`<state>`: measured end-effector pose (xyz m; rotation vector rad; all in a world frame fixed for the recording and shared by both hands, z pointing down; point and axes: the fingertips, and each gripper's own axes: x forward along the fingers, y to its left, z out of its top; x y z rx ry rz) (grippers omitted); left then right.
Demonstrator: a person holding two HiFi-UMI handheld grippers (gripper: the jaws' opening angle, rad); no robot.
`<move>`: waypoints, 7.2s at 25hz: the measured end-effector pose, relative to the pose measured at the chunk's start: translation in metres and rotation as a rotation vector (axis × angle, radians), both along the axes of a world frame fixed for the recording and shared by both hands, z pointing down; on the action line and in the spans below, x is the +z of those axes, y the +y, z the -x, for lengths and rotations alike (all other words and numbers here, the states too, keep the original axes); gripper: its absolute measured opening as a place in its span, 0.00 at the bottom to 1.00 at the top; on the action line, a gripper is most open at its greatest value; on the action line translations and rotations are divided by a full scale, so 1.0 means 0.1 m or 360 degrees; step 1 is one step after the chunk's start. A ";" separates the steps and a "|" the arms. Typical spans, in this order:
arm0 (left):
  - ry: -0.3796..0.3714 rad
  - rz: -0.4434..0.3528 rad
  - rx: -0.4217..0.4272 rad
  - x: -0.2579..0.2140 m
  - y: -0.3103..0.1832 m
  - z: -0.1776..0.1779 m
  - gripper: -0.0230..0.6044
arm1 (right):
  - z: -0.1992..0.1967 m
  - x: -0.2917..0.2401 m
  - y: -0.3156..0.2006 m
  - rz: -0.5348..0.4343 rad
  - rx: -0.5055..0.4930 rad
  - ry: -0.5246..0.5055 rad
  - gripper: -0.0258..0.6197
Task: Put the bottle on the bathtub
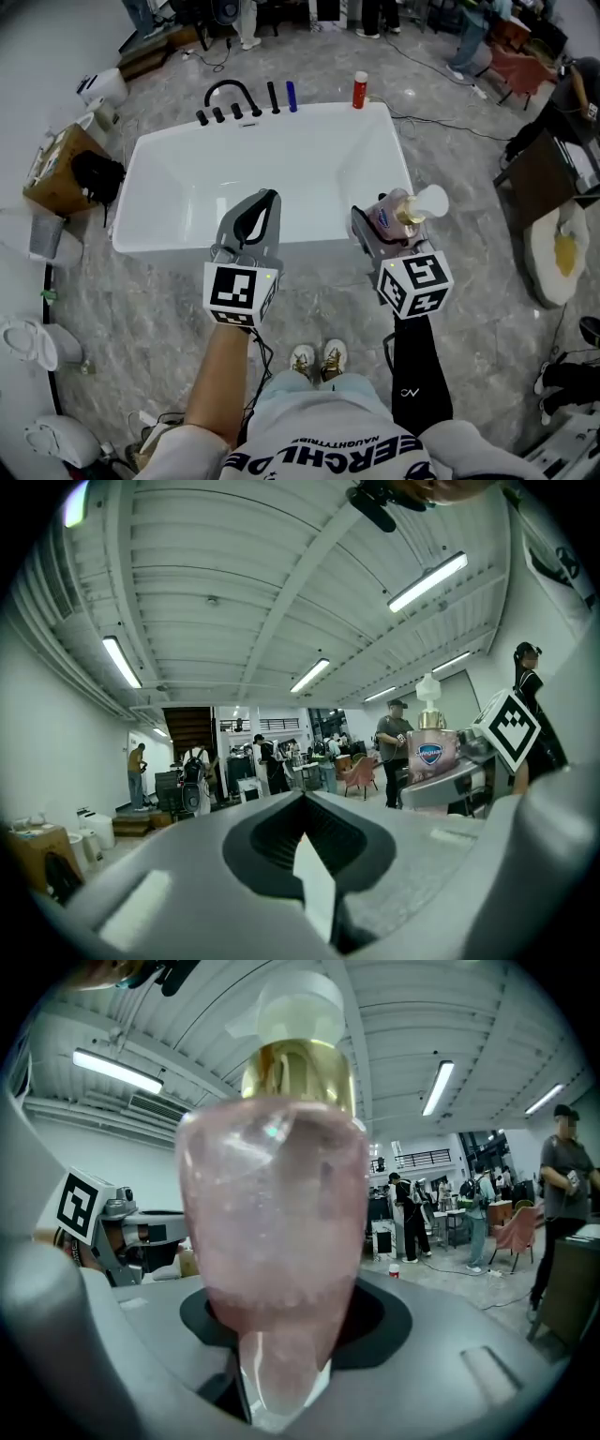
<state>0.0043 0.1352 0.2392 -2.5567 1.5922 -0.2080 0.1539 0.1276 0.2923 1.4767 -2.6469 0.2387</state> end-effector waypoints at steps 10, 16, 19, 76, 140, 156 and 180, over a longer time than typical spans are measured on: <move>-0.0045 0.0009 0.0027 0.16 -0.12 -0.31 0.04 | -0.20 0.13 -0.12 0.0022 -0.0036 0.0017 0.43; -0.0071 -0.0025 0.0023 0.06 -0.53 -0.28 0.04 | -0.15 0.08 -0.53 -0.0007 -0.0065 0.0045 0.43; -0.0069 -0.0055 0.0029 0.05 -0.85 -0.23 0.04 | -0.08 0.07 -0.85 -0.0031 -0.0063 0.0066 0.43; -0.0111 0.0037 -0.0257 3.23 -6.64 -0.65 0.04 | 0.22 3.44 -7.27 0.0039 -0.0461 0.0150 0.42; -0.0027 0.0104 0.0079 1.78 -5.57 0.23 0.04 | 0.71 1.47 -5.77 -0.0106 -0.0246 0.0193 0.51; 0.0093 0.0128 0.0157 0.55 -4.34 0.12 0.04 | 0.71 0.09 -4.36 -0.0099 -0.0120 -0.0071 0.51; -0.0063 -0.0089 -0.0011 0.00 -3.14 -0.61 0.04 | -0.13 -0.45 -3.16 -0.0444 -0.0069 0.0044 0.09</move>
